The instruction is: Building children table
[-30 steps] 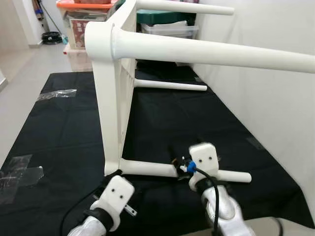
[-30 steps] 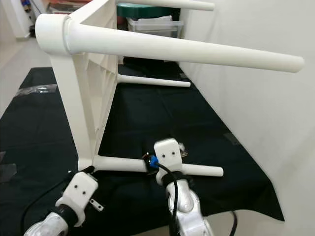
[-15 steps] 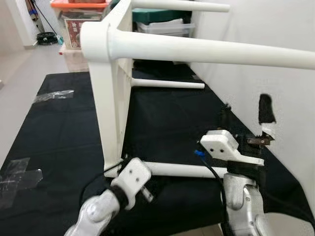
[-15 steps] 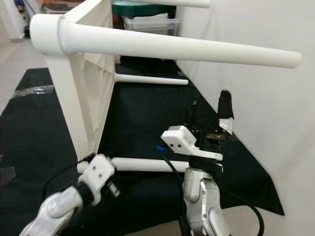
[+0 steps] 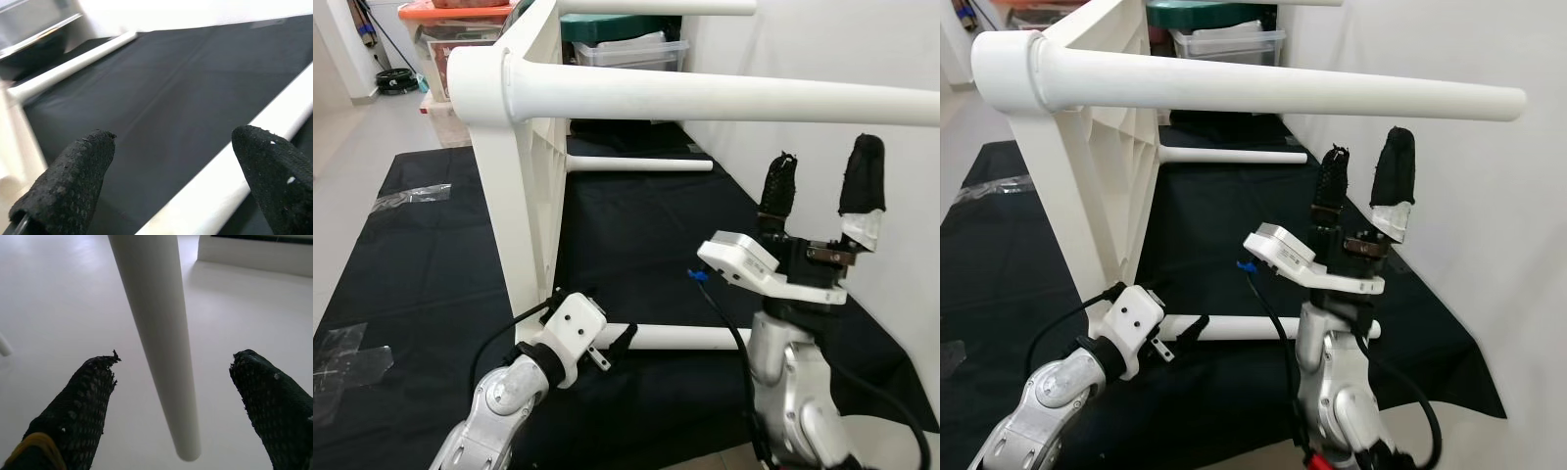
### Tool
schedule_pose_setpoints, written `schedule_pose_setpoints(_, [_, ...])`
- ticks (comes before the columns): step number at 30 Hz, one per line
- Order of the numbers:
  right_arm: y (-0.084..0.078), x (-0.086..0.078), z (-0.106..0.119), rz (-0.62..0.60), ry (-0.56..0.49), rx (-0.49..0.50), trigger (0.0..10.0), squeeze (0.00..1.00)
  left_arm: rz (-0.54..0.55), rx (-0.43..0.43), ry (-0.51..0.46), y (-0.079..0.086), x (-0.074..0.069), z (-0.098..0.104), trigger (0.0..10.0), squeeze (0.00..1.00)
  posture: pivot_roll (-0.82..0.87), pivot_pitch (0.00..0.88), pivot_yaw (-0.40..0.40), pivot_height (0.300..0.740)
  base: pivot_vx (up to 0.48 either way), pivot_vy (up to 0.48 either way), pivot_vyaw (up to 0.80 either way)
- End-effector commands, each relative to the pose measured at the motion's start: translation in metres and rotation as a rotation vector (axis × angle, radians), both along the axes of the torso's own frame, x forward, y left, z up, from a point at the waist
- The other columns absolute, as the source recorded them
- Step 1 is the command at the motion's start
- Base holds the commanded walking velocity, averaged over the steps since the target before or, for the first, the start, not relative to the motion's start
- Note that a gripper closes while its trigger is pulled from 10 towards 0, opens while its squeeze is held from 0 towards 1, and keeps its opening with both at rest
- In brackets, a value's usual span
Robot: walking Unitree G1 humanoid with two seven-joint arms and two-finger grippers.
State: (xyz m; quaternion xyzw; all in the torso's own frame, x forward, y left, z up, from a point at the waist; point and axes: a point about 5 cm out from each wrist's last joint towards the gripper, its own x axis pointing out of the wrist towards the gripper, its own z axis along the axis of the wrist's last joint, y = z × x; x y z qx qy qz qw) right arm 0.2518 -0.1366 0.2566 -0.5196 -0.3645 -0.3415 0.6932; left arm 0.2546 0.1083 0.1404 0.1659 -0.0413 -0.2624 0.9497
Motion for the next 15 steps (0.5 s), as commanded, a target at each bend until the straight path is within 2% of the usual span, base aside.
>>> schedule_pose_setpoints(1, [-0.001, 0.001, 0.002, -0.021, -0.016, -0.016, 10.0, 0.00, 0.031, 0.023, -0.002, 0.005, 0.002, -0.003, 10.0, 0.00, 0.08, 0.017, -0.017, 0.740, 0.000, 0.000, 0.00])
schedule_pose_setpoints(6, [0.002, 0.016, 0.014, -0.048, -0.053, -0.093, 10.0, 0.00, 0.123, 0.010, -0.011, 0.011, 0.009, -0.003, 10.0, 0.00, 0.08, 0.009, -0.023, 0.740, 0.000, 0.000, 0.00])
schedule_pose_setpoints(13, [0.003, 0.020, 0.017, -0.053, -0.062, -0.113, 10.0, 0.00, 0.152, -0.010, -0.002, 0.012, 0.010, -0.002, 10.0, 0.00, 0.07, 0.011, -0.023, 0.740, 0.000, 0.000, 0.00])
schedule_pose_setpoints(15, [0.005, 0.029, 0.019, -0.066, -0.064, -0.144, 10.0, 0.00, 0.163, -0.018, 0.008, 0.011, 0.011, -0.003, 10.0, 0.00, 0.08, 0.012, -0.032, 0.740, 0.000, 0.000, 0.00])
